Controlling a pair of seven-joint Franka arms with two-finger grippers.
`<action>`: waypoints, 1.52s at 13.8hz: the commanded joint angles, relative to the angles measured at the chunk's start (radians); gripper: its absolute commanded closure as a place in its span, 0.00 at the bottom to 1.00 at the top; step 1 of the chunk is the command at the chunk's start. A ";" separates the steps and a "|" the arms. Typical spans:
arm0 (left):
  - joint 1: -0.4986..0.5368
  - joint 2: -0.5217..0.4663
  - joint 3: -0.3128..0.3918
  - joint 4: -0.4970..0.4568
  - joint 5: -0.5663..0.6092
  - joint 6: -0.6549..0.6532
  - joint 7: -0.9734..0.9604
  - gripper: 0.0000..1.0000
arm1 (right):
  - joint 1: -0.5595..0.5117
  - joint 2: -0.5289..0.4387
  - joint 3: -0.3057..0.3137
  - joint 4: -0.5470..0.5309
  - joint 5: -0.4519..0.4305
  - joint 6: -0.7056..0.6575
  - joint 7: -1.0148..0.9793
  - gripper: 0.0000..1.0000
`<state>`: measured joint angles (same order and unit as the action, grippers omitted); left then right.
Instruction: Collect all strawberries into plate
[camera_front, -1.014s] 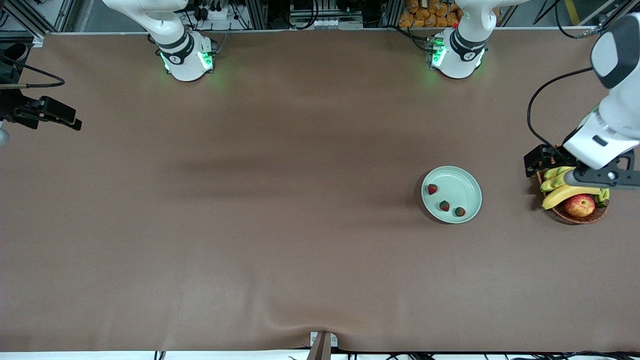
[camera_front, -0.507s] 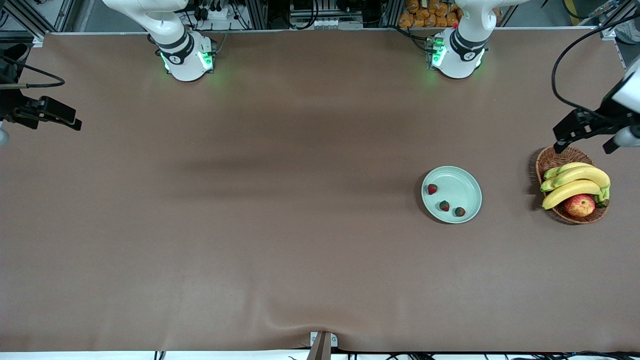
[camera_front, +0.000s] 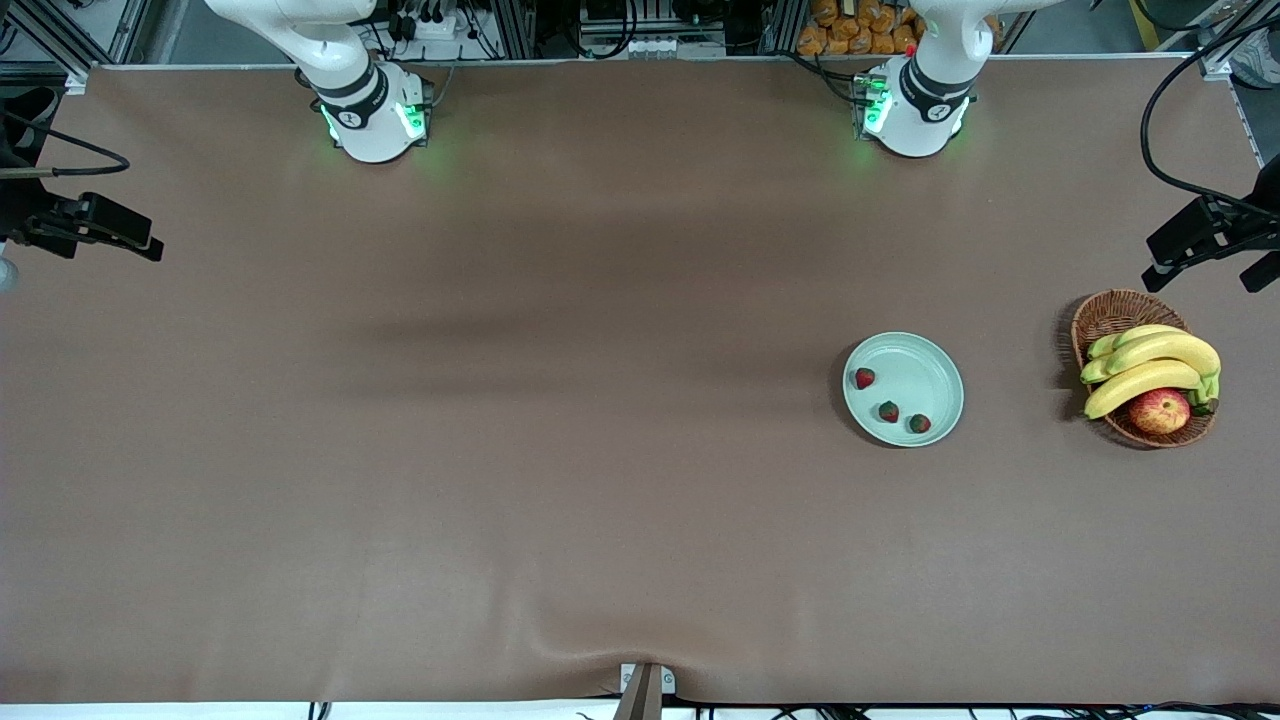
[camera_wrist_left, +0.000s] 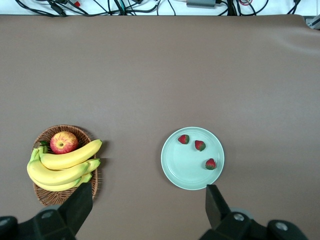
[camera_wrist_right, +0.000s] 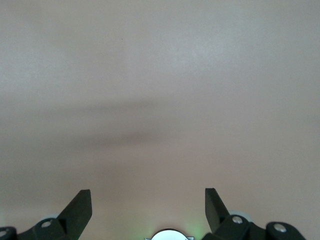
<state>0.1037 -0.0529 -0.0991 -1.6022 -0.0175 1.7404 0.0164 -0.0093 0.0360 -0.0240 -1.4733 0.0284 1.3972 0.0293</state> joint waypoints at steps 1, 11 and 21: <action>-0.013 0.011 0.012 0.028 0.022 -0.045 0.017 0.00 | 0.000 0.012 0.004 0.027 -0.021 -0.014 0.015 0.00; -0.159 0.033 0.087 0.007 0.019 -0.071 0.073 0.00 | 0.000 0.012 0.004 0.027 -0.021 -0.012 0.015 0.00; -0.236 0.038 0.184 0.015 0.025 -0.087 0.080 0.00 | -0.001 0.012 0.004 0.027 -0.021 -0.012 0.015 0.00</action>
<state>-0.1140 -0.0190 0.0720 -1.6026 -0.0165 1.6741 0.0854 -0.0093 0.0360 -0.0241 -1.4733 0.0270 1.3974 0.0296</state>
